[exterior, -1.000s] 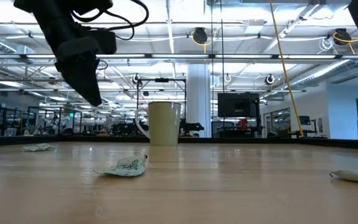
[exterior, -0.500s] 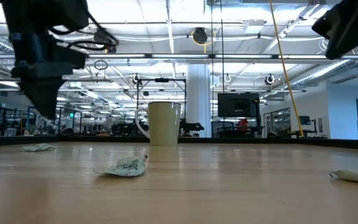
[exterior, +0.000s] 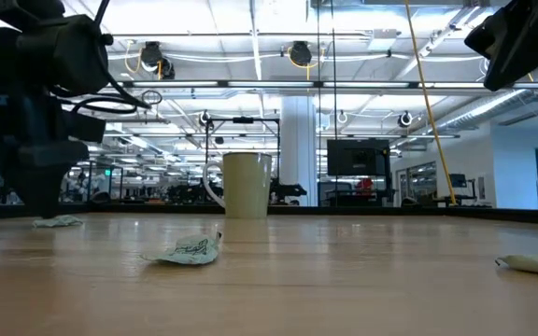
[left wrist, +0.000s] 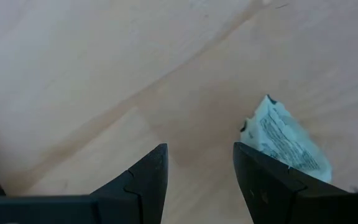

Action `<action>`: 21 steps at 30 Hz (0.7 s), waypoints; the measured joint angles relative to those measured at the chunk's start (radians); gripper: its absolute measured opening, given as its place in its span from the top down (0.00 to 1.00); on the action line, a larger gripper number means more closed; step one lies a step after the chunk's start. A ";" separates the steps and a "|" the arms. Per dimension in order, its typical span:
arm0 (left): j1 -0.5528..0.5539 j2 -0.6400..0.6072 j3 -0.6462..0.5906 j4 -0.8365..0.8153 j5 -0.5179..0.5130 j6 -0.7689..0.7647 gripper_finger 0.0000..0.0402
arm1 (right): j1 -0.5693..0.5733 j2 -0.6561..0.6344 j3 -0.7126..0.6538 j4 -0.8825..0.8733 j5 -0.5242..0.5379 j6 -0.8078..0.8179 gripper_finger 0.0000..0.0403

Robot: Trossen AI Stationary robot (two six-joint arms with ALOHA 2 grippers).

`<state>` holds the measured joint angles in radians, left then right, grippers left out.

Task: Pick and place Stevia / Truvia into bins
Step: Put the stevia packet into the transparent bin

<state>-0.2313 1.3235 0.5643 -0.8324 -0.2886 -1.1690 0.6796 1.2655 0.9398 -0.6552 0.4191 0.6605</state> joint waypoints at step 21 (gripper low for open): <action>0.001 -0.010 -0.005 0.123 -0.034 0.074 0.53 | -0.082 0.000 0.000 0.001 0.003 -0.038 0.80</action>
<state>-0.2306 1.3140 0.5598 -0.7097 -0.3223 -1.0955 0.5978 1.2659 0.9398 -0.6540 0.4222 0.6221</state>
